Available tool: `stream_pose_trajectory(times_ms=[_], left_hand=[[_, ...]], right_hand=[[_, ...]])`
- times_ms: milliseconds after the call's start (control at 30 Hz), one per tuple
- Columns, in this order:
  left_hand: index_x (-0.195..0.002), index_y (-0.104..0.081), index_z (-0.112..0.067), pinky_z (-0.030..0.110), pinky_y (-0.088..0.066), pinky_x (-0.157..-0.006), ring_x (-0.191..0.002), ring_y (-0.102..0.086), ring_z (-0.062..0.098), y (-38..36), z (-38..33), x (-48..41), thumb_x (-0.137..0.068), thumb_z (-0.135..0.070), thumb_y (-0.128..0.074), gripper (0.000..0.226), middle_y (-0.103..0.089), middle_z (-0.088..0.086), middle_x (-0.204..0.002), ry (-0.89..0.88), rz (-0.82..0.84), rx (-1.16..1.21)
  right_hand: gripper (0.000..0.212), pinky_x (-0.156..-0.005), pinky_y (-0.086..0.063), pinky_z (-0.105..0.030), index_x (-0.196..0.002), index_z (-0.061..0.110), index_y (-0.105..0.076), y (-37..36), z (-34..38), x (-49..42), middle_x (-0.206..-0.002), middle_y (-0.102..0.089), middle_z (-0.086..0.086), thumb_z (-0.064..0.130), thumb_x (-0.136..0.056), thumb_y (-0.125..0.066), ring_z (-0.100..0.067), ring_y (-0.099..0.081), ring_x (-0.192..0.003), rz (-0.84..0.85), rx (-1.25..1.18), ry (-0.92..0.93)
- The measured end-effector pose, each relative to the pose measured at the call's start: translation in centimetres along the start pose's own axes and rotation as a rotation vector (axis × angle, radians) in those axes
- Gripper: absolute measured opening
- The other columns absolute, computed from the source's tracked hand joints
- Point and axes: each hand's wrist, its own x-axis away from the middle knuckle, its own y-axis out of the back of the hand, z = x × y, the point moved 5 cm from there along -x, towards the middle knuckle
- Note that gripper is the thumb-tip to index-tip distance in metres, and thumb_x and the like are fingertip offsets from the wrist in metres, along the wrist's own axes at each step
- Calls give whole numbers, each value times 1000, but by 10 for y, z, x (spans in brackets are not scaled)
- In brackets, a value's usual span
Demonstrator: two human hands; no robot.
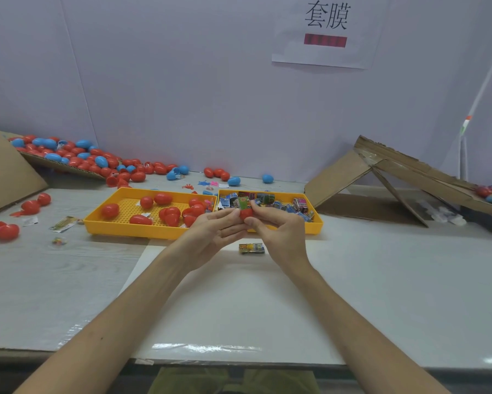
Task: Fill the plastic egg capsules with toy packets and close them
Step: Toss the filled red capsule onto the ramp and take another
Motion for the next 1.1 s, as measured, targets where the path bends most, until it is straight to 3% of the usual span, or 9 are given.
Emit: stream_pose_trajectory(times_ms=[133,300,467,567,800,967,1100], left_hand=[[-122,-66,-4,26,-59,-86,-116,-69,26,0,0,0,-90,-22,-67,37,-72,18,-122,0,5,-12],[-117,-74,-9,28,-58,-90,-121,-66,26,-2,0,0,-93,-24,-66,30,-71,15,-125,7,35,-24],[-121,-75,-20,32,-54,-101,-128,-62,23,-7,-1,3,-98,-35,-66,29,-66,9,-136,5,117,-40],[-121,-74,-21,29,-54,-98,-127,-62,23,-8,0,2,-97,-38,-67,30,-66,7,-136,-3,114,-69],[-127,-71,-21,27,-53,-97,-130,-60,24,-5,1,0,-99,-38,-65,33,-65,8,-137,-4,164,-65],[-124,-73,-19,26,-54,-97,-129,-61,21,-3,5,0,-98,-38,-65,33,-68,7,-133,21,152,-77],[-128,-70,-13,30,-53,-99,-130,-60,24,-3,7,-1,-101,-34,-62,35,-65,10,-137,24,141,-77]], right_hand=[[36,-85,-51,-9,-115,5,-73,1,0,0,-98,-69,21,7,-80,-82,10,-68,-94,-4,22,26],[39,-86,-56,-19,-121,10,-72,-2,1,0,-104,-75,8,5,-83,-79,-3,-72,-94,-5,-37,-15],[36,-87,-57,-28,-118,17,-74,0,6,-1,-108,-74,9,8,-83,-79,-4,-69,-101,-20,23,27],[36,-87,-58,-32,-118,17,-74,-2,7,0,-112,-74,6,8,-84,-79,-7,-68,-105,2,28,41],[36,-88,-56,-23,-119,13,-74,-2,6,-1,-114,-73,3,9,-84,-79,-8,-66,-110,0,37,55],[28,-83,-56,-21,-107,5,-78,1,3,-1,-99,-75,4,5,-80,-81,-5,-70,-95,-19,8,47],[23,-83,-56,-23,-106,8,-78,2,0,-2,-99,-77,2,5,-83,-79,-7,-72,-94,-6,-29,15]])
